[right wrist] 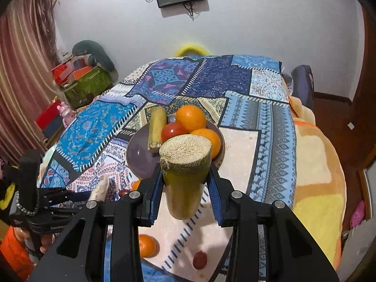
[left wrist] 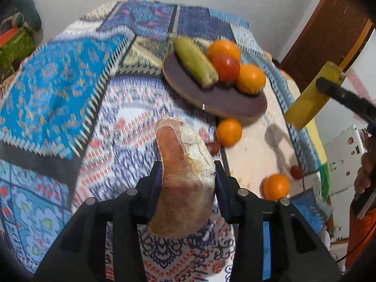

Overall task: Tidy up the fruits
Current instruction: 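Carry the bread roll and green squash toward the purple plate with both tools, then lower the bread roll and squash onto the plate and open both tools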

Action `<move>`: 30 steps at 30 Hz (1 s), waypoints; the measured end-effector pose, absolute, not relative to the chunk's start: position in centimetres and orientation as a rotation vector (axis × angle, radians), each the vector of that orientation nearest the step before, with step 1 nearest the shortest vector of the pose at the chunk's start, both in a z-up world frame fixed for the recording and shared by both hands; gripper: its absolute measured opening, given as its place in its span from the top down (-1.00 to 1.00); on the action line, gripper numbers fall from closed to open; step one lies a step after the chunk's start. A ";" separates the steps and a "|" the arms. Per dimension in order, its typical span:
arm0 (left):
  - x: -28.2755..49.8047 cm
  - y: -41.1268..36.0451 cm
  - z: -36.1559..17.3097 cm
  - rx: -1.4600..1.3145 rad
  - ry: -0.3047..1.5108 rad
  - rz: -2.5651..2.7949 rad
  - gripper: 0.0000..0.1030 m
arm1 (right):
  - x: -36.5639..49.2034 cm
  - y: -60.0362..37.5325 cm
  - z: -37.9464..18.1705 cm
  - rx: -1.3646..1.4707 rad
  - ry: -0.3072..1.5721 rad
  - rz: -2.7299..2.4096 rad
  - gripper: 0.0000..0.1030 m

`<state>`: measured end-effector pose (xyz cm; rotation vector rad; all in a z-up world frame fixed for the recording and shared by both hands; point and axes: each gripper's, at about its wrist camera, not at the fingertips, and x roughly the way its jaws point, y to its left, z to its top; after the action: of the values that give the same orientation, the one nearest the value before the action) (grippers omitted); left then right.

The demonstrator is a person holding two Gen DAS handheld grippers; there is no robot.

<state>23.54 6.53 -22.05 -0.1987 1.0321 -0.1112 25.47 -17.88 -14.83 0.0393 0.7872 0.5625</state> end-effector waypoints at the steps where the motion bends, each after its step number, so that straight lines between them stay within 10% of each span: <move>1: 23.6 6.6 -21.5 -0.193 1.018 -0.109 0.19 | 25.6 -17.7 -14.7 0.039 0.783 0.565 0.36; 30: 36.9 5.9 -20.5 -0.160 0.905 -0.078 0.19 | 31.3 -11.7 -18.0 -0.027 0.834 0.628 0.36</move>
<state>36.86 5.89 -20.45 -0.1595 0.9053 -0.0778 31.32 -11.73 -18.02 -0.0267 0.8344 0.6283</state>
